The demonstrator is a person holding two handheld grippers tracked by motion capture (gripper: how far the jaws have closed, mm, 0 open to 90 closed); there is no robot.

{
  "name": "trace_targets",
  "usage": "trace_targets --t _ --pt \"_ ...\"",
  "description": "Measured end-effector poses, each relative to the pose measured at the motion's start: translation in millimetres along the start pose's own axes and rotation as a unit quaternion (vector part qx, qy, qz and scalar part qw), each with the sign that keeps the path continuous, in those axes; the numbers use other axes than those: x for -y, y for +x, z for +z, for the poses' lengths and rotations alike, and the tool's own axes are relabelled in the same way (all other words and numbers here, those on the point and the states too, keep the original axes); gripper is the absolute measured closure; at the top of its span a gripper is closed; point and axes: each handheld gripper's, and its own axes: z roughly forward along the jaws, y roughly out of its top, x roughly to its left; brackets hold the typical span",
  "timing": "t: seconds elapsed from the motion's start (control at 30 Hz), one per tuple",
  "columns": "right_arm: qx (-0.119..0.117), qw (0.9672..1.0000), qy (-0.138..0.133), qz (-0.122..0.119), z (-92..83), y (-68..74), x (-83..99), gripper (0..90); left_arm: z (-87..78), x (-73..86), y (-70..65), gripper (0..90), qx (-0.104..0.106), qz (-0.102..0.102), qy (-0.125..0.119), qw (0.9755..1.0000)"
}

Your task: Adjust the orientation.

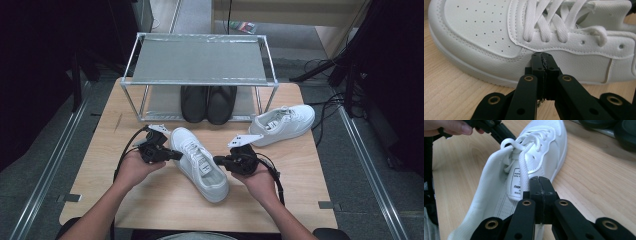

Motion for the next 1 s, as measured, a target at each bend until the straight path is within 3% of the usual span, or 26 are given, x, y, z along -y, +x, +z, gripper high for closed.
trace_targets --t 0.33,1.0 --pt "-0.012 0.9999 0.002 0.008 -1.5 10.3 6.0 90.0 5.9 -8.2 1.6 90.0 0.000 0.006 -0.001 1.0000" --pt "-0.004 0.9998 0.000 0.021 -5.9 16.4 12.4 90.0 19.0 -22.3 5.1 90.0 0.016 0.017 -0.011 0.9997"
